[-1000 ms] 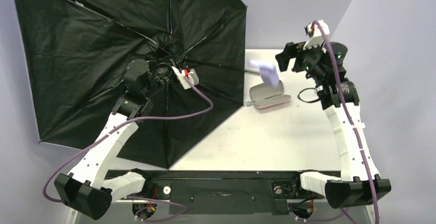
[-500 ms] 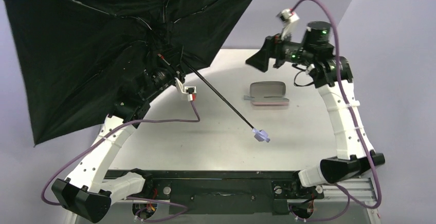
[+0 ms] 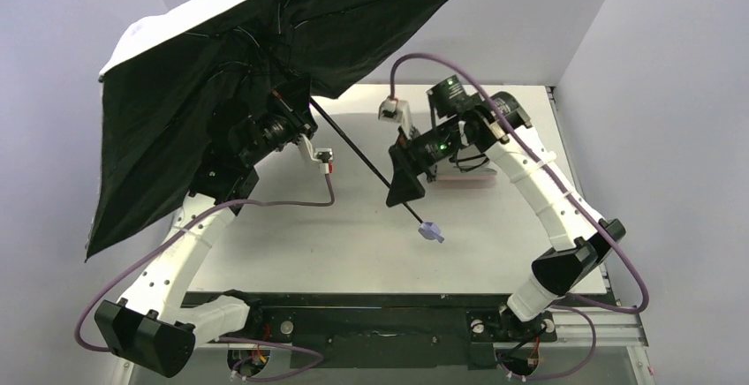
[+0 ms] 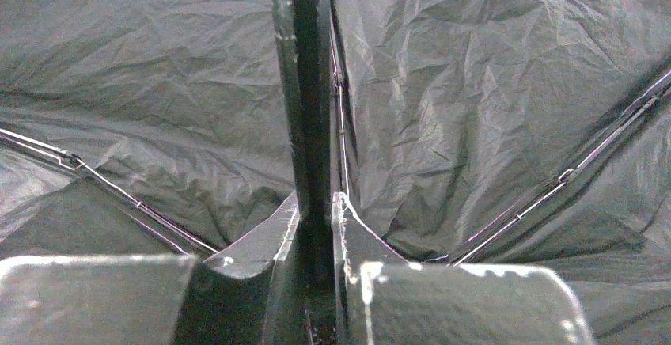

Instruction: Open the umbrella

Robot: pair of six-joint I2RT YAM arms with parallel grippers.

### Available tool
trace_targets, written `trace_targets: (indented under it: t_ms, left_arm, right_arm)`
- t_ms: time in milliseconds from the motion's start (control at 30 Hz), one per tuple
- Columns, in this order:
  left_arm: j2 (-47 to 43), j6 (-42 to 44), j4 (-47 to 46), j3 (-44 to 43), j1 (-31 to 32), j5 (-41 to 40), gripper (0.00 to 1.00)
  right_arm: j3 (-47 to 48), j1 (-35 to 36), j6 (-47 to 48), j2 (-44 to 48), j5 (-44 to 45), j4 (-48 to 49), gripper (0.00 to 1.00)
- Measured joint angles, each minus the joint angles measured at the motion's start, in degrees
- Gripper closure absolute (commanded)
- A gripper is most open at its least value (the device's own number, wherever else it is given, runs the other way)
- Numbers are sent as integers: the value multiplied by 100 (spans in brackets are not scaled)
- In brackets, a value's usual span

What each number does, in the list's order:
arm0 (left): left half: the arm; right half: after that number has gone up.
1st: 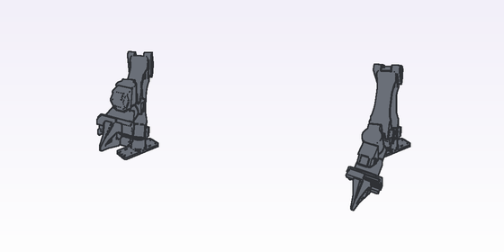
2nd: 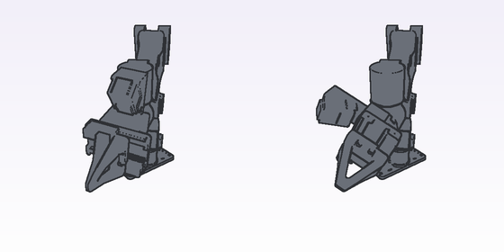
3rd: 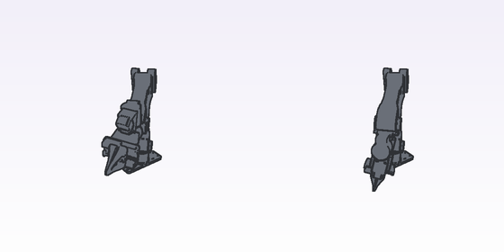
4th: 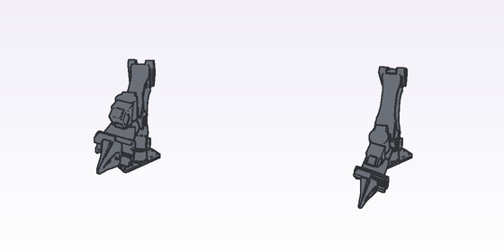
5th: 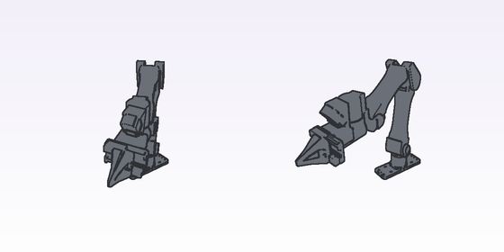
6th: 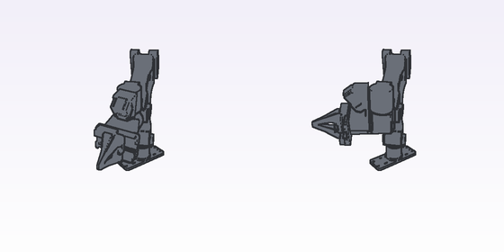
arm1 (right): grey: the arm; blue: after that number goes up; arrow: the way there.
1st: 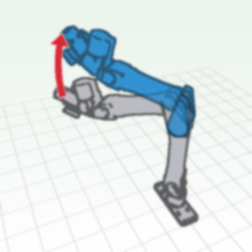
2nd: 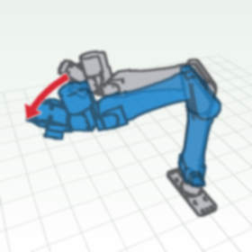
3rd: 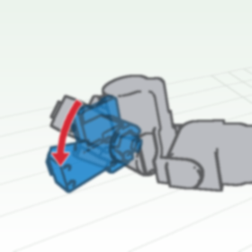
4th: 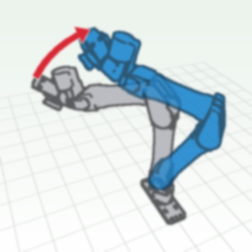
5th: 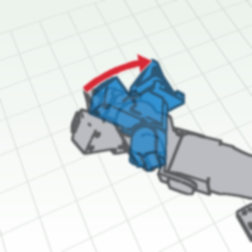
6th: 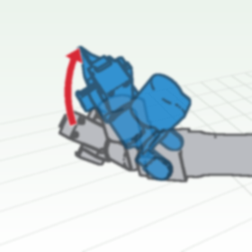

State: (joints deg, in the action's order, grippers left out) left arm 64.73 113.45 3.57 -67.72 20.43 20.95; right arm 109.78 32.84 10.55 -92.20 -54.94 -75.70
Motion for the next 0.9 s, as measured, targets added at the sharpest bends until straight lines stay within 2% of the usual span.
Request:
trace_targets:
  t_ms: [100,267,467,667,767,900]
  left_arm:
    - [0,52,-11,87,-22,13,100]
    - [2,96,-28,160,-31,48,100]
    - [46,109,-214,160,-94,118,100]
    - [271,68,-472,160,-424,208,100]
    - [372,63,-490,160,-551,385,100]
    - [494,61,-479,160,-704,684,100]
  right_arm:
    - [-138,310,249,24,125,-238,36]
    - [-199,402,400,-157,262,-387,54]
    - [-232,402,688,-621,221,-691,69]
    - [-756,400,1145,-682,149,-1156,79]
    - [-992,385,1285,-664,7,-1086,99]
    - [-1209,334,1340,-592,-199,-922,100]
